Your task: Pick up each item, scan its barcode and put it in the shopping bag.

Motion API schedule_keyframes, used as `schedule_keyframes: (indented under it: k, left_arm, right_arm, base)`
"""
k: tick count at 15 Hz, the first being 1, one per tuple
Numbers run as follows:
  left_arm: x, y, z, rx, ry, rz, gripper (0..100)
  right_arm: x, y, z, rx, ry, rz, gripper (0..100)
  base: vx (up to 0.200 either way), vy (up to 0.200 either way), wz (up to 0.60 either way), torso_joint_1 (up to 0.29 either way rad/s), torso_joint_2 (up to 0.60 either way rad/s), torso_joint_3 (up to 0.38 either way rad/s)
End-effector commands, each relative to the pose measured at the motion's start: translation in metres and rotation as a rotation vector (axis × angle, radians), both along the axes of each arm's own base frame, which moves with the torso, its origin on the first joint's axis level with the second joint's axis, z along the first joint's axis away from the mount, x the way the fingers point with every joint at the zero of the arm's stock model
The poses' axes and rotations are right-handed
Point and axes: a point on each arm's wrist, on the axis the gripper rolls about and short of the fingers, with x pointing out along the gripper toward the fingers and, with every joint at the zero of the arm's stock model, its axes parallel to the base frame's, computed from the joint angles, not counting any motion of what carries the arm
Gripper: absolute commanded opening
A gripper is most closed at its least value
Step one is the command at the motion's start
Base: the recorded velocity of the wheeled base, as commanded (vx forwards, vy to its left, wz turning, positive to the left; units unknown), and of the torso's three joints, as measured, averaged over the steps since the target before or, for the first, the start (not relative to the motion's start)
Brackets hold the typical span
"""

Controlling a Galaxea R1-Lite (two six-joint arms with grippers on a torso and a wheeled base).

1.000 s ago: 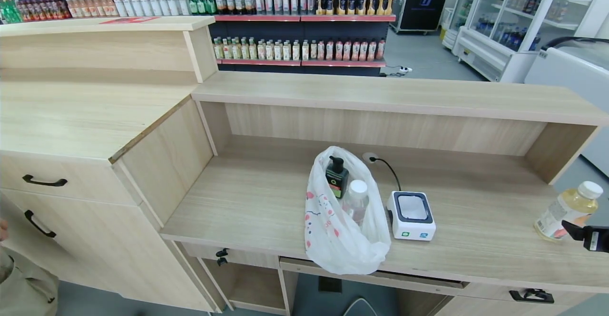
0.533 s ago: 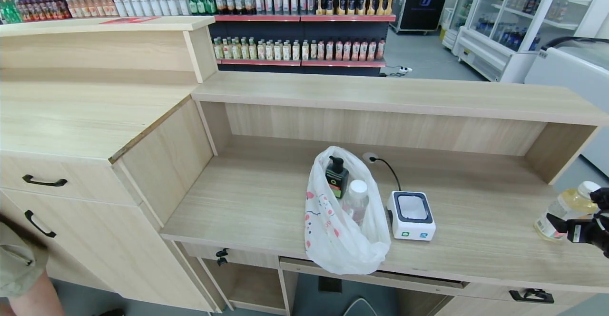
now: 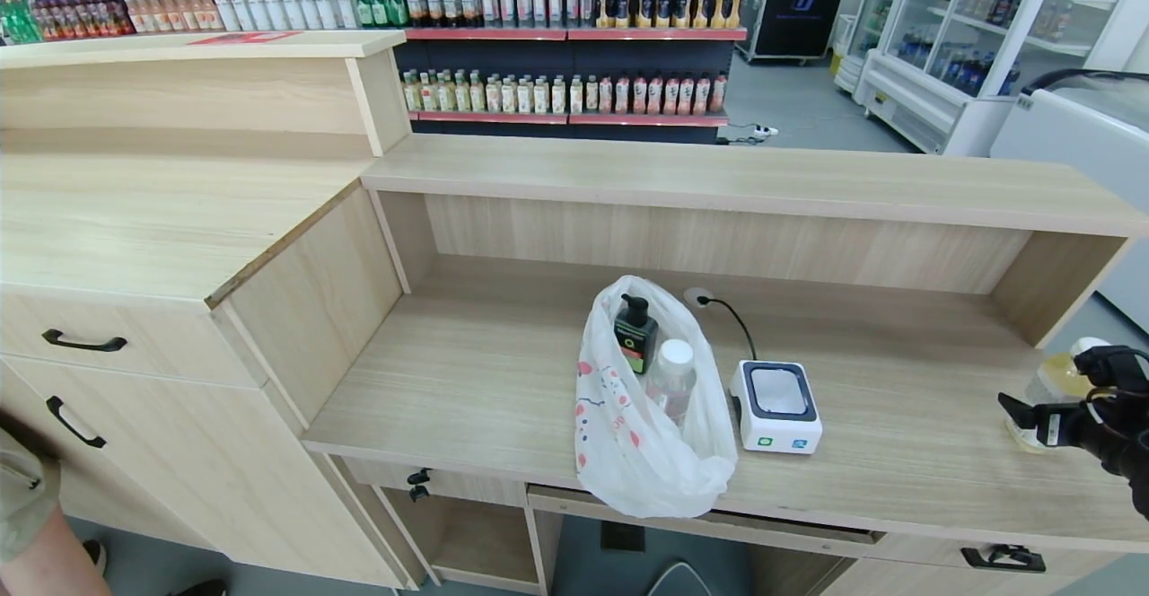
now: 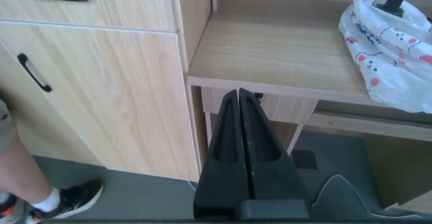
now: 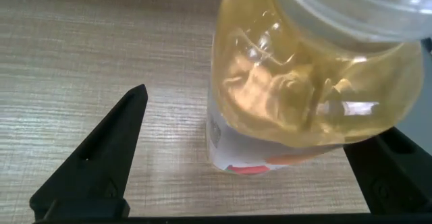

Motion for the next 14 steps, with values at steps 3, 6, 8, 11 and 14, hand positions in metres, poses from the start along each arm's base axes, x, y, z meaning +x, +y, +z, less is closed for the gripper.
schedule_keyframes:
  k: [3,6,8,11,14]
  left_arm:
    - [0.000,0.000,0.000,0.000,0.000,0.000,0]
    - [0.000,0.000,0.000,-0.001,0.000,0.000,0]
    - [0.000,0.000,0.000,0.000,0.000,0.000,0]
    - [0.000,0.000,0.000,0.000,0.000,0.000,0]
    - [0.000,0.000,0.000,0.000,0.000,0.000,0]
  right_arm:
    - [0.007,-0.004,-0.005,-0.006,-0.004,0.004,100]
    - [0.012,-0.007,-0.005,-0.011,-0.014,0.005,100]
    - [0.014,-0.008,-0.010,-0.007,-0.010,0.006,100]
    - [0.018,-0.011,-0.017,-0.005,-0.010,0.009,0]
    - [0.026,-0.018,-0.015,-0.029,-0.037,0.003,0]
  base:
    - [0.000,0.000,0.00,0.000,0.00,0.000]
    - [0.000,0.000,0.00,0.000,0.00,0.000]
    - [0.000,0.000,0.00,0.000,0.00,0.000]
    - [0.000,0.000,0.00,0.000,0.00,0.000]
    - [0.000,0.000,0.00,0.000,0.00,0.000]
